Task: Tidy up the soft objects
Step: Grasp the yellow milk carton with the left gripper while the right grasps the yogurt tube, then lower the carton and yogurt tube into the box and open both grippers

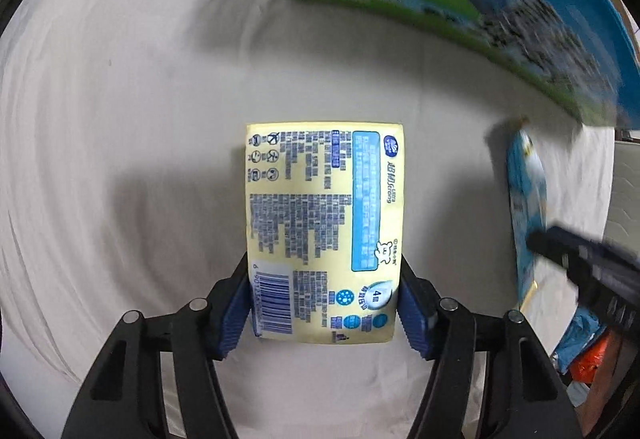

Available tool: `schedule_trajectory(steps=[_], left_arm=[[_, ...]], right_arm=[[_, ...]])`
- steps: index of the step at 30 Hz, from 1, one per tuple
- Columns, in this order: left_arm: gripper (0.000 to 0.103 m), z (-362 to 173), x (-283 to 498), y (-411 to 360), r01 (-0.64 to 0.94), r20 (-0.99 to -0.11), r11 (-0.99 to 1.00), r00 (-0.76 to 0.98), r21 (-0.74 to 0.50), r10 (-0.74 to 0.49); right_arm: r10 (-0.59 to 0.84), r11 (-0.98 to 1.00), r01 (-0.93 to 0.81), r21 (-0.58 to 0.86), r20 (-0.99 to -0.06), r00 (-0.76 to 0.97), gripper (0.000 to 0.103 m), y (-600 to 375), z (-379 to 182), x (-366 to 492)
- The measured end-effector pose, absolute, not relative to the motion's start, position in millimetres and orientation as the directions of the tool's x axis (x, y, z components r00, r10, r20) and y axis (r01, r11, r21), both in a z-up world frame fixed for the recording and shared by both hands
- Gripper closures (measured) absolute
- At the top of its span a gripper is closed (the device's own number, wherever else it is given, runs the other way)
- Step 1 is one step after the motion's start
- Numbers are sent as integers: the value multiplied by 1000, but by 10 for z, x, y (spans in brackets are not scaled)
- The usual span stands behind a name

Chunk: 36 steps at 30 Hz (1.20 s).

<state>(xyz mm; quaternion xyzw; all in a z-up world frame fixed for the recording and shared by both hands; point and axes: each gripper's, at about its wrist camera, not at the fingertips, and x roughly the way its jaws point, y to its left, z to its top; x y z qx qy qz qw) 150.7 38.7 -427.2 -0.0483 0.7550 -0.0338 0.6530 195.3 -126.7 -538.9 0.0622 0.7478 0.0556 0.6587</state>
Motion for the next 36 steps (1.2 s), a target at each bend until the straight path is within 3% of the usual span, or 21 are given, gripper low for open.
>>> schedule_trajectory(steps=[7,10,13,21,36], left_arm=[[40,-4467,1508,375,-68,-981,993,-165,-94,-104],[41,-4498,1566,308,-56,-987,996,-143,-68,-76],[42,-4506,1612,302,-55,-989,996,-126,-71,-78],[42,-4120,1343,471,-29,-997,996,-9,-80,-80],[42,-2961,1299,343,55,-979,990,148,-133,-140]], right_arm=[[142,990,47,136,-977,-159,56,-1241,-5620,2134],[112,993,44,106,-981,-156,72,-1245,-5603,2117],[142,988,85,128,-973,-182,82,-1194,-5632,1979],[233,967,144,211,-960,-155,84,-1324,-5354,1756],[293,953,80,293,-956,3,85,-1609,-4126,1618]])
